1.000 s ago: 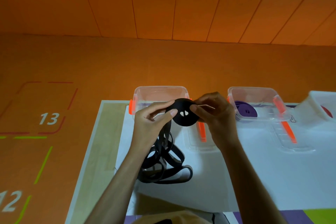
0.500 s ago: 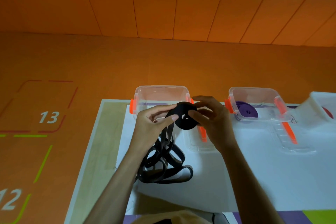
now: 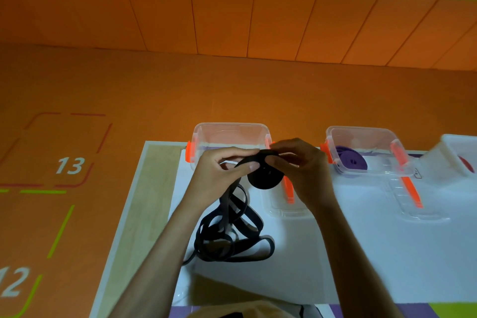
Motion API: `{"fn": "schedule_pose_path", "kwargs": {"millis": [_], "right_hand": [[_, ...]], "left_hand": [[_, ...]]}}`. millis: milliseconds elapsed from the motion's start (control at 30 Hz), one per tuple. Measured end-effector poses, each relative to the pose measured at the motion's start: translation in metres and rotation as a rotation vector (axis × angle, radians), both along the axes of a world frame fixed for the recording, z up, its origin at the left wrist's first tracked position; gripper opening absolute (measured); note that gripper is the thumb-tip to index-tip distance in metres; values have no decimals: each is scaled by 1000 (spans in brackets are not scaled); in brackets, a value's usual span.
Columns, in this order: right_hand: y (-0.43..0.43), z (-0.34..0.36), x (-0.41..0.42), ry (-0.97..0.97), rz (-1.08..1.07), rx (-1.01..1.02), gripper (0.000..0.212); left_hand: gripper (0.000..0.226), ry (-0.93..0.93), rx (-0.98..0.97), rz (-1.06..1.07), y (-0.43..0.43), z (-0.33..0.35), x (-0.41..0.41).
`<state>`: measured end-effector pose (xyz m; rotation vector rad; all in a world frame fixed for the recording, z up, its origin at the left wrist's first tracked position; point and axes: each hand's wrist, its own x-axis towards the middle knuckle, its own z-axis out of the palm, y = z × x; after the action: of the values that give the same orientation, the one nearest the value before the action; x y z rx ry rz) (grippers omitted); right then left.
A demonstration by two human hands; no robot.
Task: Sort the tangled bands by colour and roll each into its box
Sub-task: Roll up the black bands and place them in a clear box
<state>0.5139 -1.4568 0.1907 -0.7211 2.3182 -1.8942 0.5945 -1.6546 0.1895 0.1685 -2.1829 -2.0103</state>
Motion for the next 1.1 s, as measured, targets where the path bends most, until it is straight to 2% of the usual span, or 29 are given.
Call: {"fn": "schedule_pose_path", "kwargs": {"millis": [67,167,267,333,433,533,667,767,867,1000,1100], "right_hand": [[-3,4,1,-39,-26,-102,28],[-8,6,3,-64,16,-224,30],[-11,6,3,-52,134,-152,29],[-14,11,1,-84,126,-128,25],[-15,21,-7,4,41,-40,22],[-15,28,-9,106,27,1,28],[-14,24,-4,67,11,-85,31],[-11,19,-1,-20,68,36,48],[-8,15,-3,24,69,123,38],[-4,11,-4,41,7,36,29],[-1,10,-5,33,45,125,27]], "left_hand": [[38,42,84,17,2,5,1],[33,121,155,169,5,13,-1],[24,209,69,307,7,18,-5],[22,230,-7,323,8,19,-5],[25,215,-133,291,8,19,-2],[30,156,-98,203,-1,20,0],[34,141,-46,140,-12,26,-2],[34,185,-82,133,-13,33,-3],[33,237,-147,142,-11,34,-4],[32,117,-79,85,-20,29,0],[28,86,-122,45,-27,28,2]]}}
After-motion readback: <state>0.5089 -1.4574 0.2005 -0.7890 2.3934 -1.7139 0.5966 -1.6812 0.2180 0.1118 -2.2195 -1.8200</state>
